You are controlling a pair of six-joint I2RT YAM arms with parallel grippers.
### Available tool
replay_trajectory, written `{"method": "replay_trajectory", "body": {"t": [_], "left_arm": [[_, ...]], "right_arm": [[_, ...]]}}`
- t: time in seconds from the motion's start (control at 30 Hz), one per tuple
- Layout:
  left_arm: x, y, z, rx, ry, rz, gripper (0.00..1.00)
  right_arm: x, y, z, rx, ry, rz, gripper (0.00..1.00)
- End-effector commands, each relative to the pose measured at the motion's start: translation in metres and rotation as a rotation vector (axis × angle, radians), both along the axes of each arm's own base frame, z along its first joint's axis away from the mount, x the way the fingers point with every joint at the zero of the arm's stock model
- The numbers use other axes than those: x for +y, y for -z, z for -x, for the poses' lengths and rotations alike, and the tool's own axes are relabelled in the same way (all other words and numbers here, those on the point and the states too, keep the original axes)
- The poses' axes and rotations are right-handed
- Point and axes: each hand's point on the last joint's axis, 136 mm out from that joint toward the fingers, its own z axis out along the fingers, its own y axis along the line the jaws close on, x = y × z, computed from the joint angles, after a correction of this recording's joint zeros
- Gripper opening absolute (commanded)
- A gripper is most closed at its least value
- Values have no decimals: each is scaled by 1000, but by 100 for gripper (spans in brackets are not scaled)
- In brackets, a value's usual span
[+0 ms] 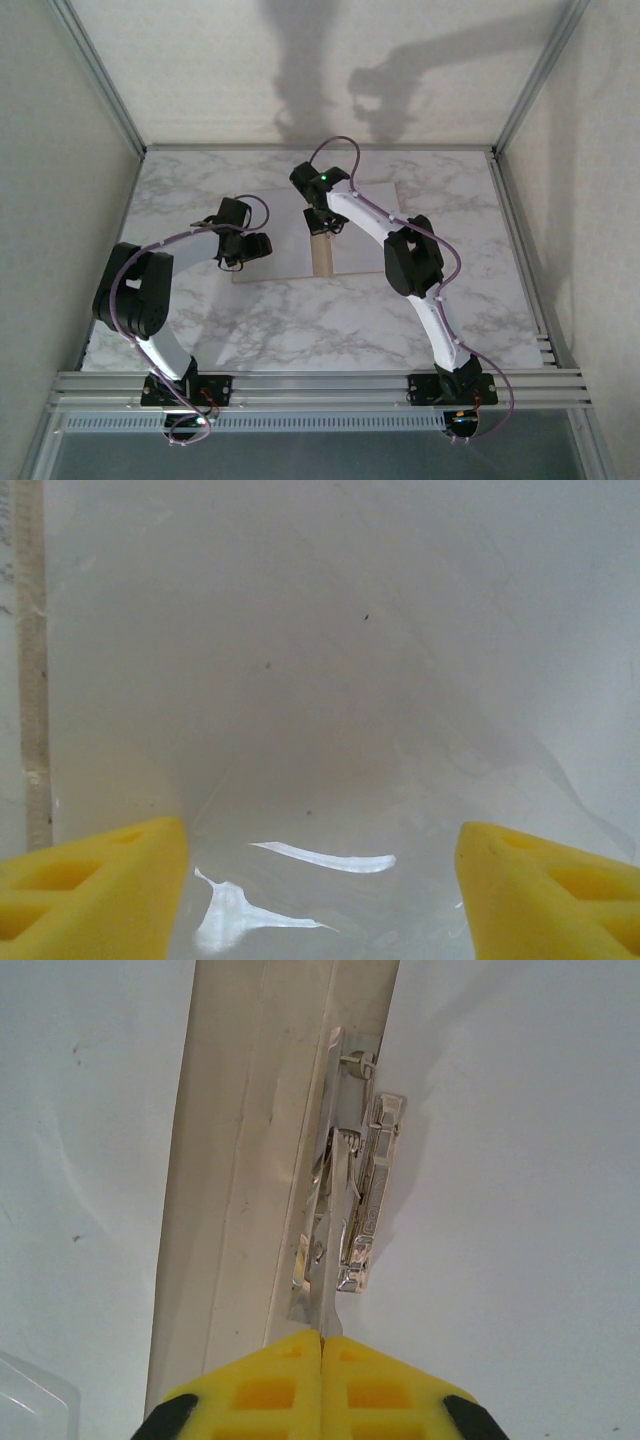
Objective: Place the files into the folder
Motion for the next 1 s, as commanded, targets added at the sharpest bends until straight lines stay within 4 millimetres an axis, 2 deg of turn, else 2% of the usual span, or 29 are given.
{"method": "replay_trajectory", "body": {"t": [0.0,0.73,0.97], "left_arm": [[5,5,7,26,2,-5,71],[5,8,8,39,-4,4,71],[5,9,8,41,-3,3,71]], "right_arm": [[-10,16,11,49,-15,81,6],[-14,34,19,76,-24,130,10],[-17,41,20,80,-23,148,7]]}}
